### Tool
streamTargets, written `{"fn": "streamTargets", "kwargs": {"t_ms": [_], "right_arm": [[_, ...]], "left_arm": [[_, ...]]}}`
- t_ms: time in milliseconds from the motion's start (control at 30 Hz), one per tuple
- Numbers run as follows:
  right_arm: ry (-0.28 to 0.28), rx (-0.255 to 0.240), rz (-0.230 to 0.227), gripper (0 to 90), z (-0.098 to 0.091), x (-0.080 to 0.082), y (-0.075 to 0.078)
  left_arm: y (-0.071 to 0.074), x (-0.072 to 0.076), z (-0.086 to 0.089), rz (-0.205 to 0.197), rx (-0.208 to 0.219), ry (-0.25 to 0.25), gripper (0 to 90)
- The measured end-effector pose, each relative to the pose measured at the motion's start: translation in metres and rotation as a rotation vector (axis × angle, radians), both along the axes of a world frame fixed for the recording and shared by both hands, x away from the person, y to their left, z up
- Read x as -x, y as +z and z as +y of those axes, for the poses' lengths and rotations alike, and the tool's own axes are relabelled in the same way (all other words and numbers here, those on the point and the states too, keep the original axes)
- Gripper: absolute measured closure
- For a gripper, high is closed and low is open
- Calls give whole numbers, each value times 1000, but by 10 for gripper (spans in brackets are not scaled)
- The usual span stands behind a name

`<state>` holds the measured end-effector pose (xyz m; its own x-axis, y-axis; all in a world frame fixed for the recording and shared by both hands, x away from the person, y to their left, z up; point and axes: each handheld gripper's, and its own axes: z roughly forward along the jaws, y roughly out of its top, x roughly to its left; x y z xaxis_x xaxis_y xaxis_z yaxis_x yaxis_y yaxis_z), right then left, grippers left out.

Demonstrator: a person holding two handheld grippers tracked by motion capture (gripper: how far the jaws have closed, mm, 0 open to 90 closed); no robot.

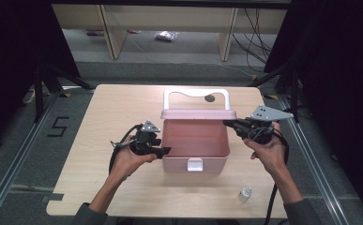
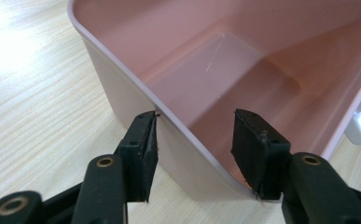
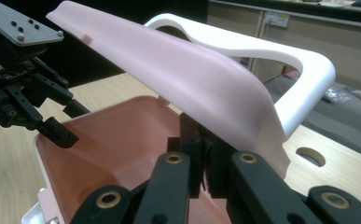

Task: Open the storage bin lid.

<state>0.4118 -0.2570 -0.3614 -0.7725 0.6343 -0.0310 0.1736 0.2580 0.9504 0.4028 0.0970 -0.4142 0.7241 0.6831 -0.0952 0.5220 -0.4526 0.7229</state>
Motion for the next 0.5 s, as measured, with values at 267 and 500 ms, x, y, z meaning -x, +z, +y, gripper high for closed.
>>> {"fn": "streamTargets", "kwargs": {"t_ms": [267,500], "right_arm": [[-17,15,25,900,-2,-10,-7],[-10,22,31,900,-5,-23,-15]], "left_arm": [[2,7,-2,-25,-27,-14,527],[2,13,-2,-17,-10,-3,523]]}}
